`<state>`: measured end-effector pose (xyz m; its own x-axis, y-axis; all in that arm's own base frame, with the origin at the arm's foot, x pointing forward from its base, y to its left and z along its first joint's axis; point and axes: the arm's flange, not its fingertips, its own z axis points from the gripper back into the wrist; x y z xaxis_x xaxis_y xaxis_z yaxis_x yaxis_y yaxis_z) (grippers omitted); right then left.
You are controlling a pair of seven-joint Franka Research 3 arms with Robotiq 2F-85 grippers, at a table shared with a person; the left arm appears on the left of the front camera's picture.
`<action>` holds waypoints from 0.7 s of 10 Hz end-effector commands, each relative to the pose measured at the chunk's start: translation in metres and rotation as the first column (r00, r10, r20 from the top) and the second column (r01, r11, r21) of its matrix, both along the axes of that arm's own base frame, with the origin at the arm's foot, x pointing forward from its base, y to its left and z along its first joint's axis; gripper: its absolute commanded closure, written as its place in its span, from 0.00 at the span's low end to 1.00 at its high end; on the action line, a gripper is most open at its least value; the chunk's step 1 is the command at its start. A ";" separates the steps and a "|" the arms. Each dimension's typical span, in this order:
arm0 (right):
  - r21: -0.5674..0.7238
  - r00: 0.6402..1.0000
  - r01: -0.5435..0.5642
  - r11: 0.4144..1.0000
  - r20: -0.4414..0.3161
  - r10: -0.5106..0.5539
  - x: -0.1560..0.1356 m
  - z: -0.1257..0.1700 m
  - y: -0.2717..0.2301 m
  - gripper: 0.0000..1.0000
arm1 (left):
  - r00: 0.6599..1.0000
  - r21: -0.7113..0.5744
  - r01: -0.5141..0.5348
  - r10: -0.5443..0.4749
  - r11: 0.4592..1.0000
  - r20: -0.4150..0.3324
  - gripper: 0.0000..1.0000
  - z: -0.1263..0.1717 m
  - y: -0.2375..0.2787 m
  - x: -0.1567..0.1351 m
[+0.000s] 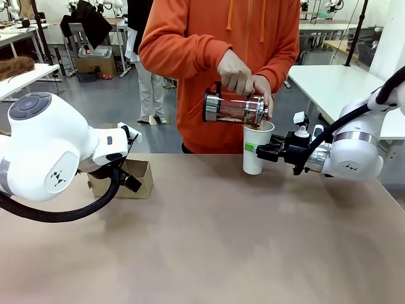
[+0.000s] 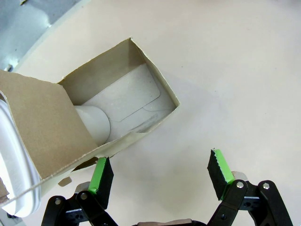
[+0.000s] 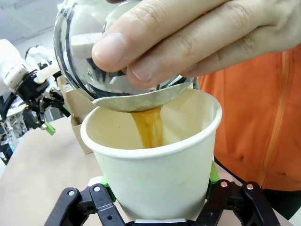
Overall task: Pour a drink into a cup and package it in a carrier.
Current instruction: When a person places the Paper Cup Lid on the 600 ml Paper Cup , lift the 600 ml Paper Cup.
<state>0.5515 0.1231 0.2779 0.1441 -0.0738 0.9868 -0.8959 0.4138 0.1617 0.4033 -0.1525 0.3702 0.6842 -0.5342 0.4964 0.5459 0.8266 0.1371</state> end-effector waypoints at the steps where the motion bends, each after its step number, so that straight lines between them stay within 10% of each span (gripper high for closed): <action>1: 0.000 1.000 0.000 1.000 0.004 0.000 -0.001 0.002 0.001 0.20 | 1.000 -0.003 0.000 0.000 1.000 0.000 0.00 0.000 0.001 0.000; 7: 0.000 1.000 0.000 1.000 0.004 0.000 -0.001 0.002 0.001 0.20 | 1.000 -0.003 0.000 0.000 1.000 0.000 0.00 0.000 0.001 0.000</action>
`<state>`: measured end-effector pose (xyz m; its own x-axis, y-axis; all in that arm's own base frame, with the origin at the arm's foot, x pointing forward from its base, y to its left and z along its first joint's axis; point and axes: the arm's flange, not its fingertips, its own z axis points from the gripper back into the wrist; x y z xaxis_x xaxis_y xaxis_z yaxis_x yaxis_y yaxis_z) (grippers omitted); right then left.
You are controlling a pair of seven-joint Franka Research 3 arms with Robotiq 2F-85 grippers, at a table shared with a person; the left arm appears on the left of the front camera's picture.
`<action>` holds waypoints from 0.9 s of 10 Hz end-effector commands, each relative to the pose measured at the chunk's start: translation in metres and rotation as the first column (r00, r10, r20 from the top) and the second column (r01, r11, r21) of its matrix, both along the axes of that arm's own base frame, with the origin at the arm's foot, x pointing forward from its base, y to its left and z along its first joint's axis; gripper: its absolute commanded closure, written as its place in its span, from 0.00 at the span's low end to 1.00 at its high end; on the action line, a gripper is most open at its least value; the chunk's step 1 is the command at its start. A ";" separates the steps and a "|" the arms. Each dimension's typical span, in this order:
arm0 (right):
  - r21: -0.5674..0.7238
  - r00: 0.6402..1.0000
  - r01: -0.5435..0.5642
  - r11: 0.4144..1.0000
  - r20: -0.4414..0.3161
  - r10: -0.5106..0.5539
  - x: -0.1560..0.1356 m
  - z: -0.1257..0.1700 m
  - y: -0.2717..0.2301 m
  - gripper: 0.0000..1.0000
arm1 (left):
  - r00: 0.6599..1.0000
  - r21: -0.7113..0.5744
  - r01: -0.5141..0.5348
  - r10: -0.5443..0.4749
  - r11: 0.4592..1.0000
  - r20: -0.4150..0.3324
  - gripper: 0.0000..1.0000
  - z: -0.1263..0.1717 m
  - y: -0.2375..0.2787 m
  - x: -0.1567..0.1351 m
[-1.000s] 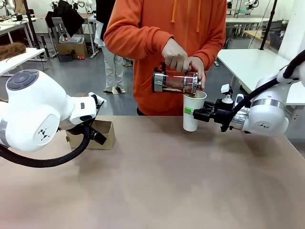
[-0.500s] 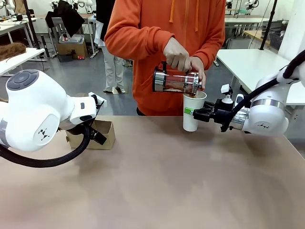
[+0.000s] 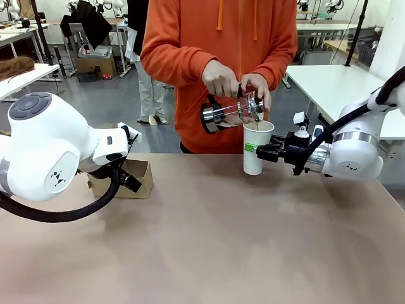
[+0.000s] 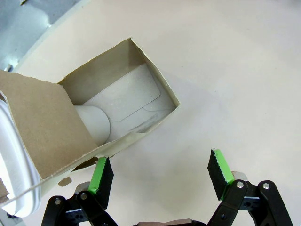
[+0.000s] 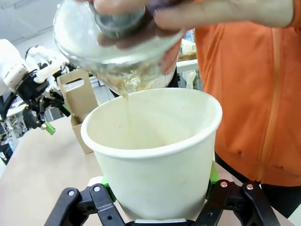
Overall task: Pour a drink into a cup and package it in a carrier.
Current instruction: When a person places the Paper Cup Lid on the 600 ml Paper Cup , lift the 600 ml Paper Cup.
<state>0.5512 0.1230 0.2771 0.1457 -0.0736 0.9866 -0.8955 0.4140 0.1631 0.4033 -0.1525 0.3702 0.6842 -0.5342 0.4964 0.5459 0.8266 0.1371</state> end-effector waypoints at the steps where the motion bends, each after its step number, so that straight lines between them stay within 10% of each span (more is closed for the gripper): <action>1: 0.001 1.000 0.000 1.000 0.006 0.000 -0.001 0.003 0.001 0.20 | 1.000 -0.003 0.000 0.000 1.000 0.000 0.00 0.000 0.001 0.000; 9: 0.001 1.000 0.000 1.000 0.006 0.000 -0.001 0.003 0.001 0.20 | 1.000 -0.003 0.000 0.000 1.000 0.000 0.00 0.000 0.001 0.000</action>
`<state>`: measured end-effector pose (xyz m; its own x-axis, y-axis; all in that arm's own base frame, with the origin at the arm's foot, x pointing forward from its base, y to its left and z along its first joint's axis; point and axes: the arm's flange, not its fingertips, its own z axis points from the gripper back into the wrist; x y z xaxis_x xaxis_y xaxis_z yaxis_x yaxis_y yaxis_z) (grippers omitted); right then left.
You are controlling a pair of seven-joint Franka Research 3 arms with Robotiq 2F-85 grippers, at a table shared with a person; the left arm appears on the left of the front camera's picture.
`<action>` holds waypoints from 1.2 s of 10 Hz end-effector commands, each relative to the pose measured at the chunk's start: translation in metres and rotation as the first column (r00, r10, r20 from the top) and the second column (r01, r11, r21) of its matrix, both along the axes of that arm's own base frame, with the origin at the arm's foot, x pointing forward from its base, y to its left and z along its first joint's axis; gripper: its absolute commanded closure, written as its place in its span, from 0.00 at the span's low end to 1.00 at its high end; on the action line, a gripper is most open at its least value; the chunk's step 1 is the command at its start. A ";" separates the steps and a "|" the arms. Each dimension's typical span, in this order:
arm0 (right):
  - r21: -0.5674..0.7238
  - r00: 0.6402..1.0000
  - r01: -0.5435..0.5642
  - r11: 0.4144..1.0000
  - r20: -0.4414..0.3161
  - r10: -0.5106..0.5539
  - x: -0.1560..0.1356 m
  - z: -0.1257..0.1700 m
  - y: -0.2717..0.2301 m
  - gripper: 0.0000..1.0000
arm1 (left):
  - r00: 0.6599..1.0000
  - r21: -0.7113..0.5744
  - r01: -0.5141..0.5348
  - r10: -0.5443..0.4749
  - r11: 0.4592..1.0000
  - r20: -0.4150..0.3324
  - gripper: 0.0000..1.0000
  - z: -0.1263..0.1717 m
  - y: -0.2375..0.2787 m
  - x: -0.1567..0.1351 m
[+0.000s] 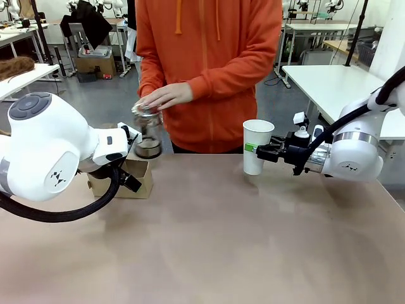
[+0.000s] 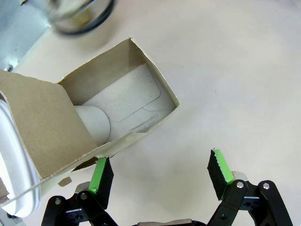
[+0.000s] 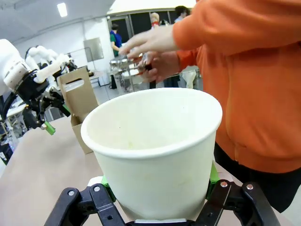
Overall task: Pour a drink into a cup and package it in a carrier.
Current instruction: When a person places the Paper Cup Lid on the 600 ml Paper Cup , lift the 600 ml Paper Cup.
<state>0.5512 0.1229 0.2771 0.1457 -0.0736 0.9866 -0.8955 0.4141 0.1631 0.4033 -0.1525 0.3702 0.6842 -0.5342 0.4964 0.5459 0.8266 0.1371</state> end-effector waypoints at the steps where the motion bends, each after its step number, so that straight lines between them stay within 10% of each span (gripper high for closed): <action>1: 0.001 1.000 0.000 1.000 0.006 0.000 -0.001 0.003 0.001 0.20 | 1.000 -0.003 0.000 0.000 1.000 0.000 0.00 0.000 0.001 0.000; 12: 0.001 1.000 0.000 1.000 0.006 0.000 -0.001 0.003 0.001 0.20 | 1.000 -0.003 0.000 0.000 1.000 0.000 0.00 0.000 0.001 0.000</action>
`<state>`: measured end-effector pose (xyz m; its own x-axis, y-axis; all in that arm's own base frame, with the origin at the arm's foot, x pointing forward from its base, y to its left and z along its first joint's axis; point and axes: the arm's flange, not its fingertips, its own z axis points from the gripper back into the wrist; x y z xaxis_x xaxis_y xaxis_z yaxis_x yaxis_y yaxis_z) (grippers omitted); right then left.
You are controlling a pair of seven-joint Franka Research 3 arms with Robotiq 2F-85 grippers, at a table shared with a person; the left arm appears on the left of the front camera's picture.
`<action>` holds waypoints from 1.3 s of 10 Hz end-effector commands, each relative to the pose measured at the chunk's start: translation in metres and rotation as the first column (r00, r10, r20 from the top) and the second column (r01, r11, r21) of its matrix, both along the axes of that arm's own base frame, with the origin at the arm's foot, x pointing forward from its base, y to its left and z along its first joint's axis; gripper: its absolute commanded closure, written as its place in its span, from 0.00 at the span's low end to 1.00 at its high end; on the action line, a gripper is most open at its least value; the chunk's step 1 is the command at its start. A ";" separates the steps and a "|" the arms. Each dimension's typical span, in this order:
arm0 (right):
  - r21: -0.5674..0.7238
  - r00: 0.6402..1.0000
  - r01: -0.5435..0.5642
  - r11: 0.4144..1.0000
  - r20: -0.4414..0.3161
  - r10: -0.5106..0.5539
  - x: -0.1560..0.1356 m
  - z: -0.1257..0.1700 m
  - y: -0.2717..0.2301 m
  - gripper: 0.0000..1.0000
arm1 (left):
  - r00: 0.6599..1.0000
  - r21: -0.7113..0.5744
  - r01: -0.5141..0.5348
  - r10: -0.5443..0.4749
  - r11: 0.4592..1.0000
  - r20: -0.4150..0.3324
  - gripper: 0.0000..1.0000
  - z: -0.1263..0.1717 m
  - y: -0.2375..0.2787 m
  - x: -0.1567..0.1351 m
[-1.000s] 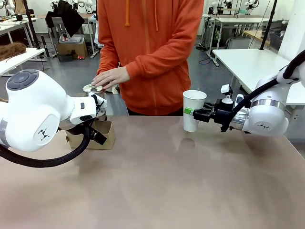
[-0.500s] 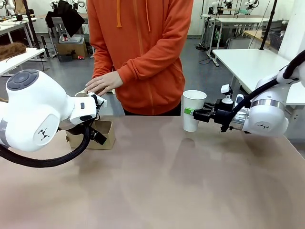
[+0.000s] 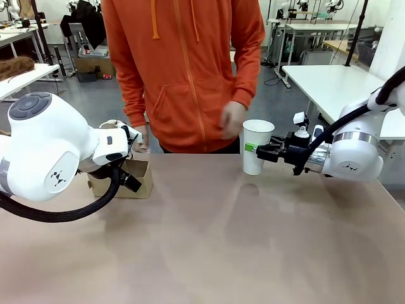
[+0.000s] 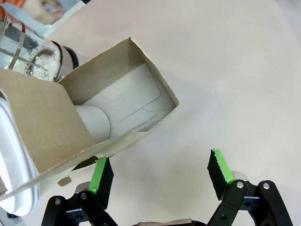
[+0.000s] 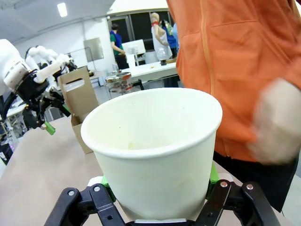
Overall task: Pour a drink into a cup and package it in a carrier.
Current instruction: When a person places the Paper Cup Lid on the 600 ml Paper Cup , lift the 600 ml Paper Cup.
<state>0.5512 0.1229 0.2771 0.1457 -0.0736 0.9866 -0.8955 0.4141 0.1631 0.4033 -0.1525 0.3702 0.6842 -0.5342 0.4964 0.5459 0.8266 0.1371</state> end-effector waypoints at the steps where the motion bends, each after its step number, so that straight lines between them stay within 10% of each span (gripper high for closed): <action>1: 0.001 1.000 0.000 1.000 0.006 0.000 -0.001 0.003 0.001 0.20 | 1.000 -0.003 0.000 0.000 1.000 0.000 0.00 0.000 0.001 0.000; 13: 0.001 1.000 0.000 1.000 0.006 0.000 -0.001 0.003 0.001 0.20 | 1.000 -0.003 0.000 0.000 1.000 0.000 0.00 0.000 0.001 0.000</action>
